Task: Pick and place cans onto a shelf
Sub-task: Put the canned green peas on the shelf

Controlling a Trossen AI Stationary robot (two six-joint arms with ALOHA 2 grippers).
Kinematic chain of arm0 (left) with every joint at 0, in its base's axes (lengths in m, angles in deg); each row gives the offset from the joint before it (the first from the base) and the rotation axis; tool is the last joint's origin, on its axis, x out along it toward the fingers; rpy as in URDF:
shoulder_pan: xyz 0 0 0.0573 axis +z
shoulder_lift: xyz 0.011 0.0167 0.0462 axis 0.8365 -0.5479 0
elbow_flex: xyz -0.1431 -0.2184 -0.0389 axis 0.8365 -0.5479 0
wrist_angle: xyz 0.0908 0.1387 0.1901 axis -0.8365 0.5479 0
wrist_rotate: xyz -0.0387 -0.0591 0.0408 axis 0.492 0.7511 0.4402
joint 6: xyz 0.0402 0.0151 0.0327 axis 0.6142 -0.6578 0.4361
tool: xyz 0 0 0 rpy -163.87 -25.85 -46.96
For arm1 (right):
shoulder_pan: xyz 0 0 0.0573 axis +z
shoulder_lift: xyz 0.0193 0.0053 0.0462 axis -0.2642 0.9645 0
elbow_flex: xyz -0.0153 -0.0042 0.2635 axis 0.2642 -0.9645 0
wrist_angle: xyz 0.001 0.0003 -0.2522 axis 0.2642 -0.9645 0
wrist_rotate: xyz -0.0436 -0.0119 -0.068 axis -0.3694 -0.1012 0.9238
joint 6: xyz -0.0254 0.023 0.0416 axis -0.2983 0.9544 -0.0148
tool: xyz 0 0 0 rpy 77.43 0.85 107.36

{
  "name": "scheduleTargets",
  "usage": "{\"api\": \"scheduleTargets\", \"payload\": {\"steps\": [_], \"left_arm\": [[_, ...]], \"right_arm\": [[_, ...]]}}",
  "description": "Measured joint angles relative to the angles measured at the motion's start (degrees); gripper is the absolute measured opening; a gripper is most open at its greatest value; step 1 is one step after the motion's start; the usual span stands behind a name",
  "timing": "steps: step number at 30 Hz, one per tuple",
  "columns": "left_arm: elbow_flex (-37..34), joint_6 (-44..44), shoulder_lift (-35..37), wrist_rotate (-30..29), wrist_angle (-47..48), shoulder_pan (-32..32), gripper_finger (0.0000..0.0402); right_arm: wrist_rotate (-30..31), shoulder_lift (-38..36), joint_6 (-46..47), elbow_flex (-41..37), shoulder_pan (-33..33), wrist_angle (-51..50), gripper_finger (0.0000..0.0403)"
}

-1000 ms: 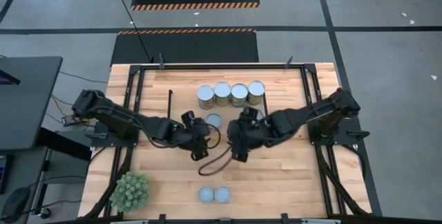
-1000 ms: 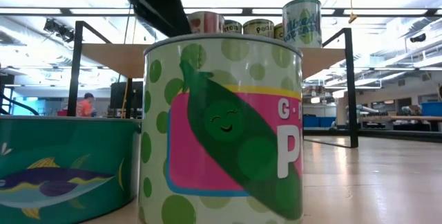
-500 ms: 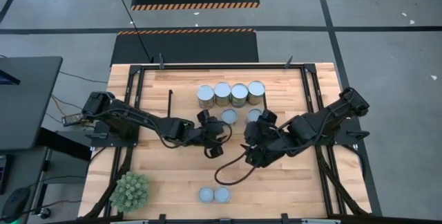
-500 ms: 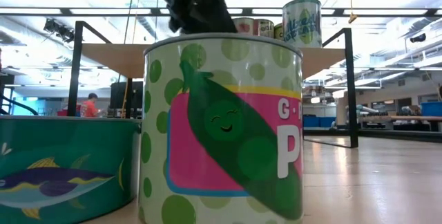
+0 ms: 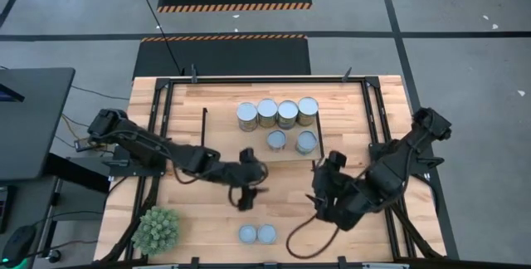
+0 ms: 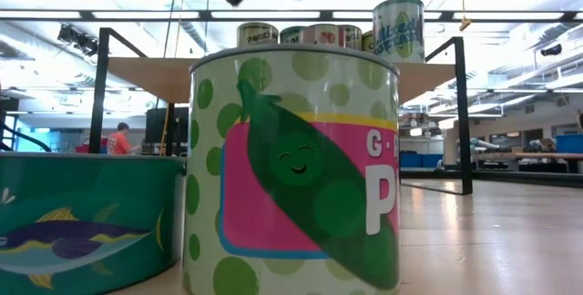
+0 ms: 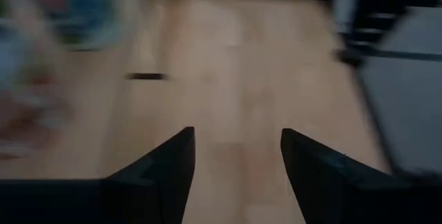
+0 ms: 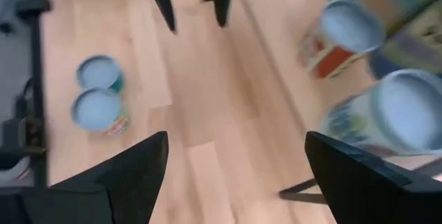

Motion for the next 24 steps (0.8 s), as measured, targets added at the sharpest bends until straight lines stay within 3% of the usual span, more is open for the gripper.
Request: {"api": "scheduleTargets", "payload": {"steps": [6,12,18,21,24], "left_arm": [[-0.02,-0.62,-0.37,6.17,-0.5,-4.98,0.0219],[-0.02,-7.43,-0.49,-0.26,2.7,-9.08,0.022],[-0.07,-16.8,-0.49,-1.11,7.04,-11.77,0.0246],[-0.07,-19.26,-0.22,-1.08,7.68,-13.32,0.0259],[-0.06,-20.39,-0.21,-1.09,7.85,-14.84,0.026]], "right_arm": [[-4.7,-0.17,-5.86,-7.06,2.95,12.64,0.0348],[-11.24,-0.12,-13.14,-17.24,3.03,34.2,0.0348],[-14.94,0.01,-22.21,-29.56,1.87,59.94,0.0355],[-15.5,0.05,-25.81,-33.97,0.94,67.02,0.0369],[-15.42,0.05,-27.59,-35.11,-0.14,68.06,0.0381]]}}
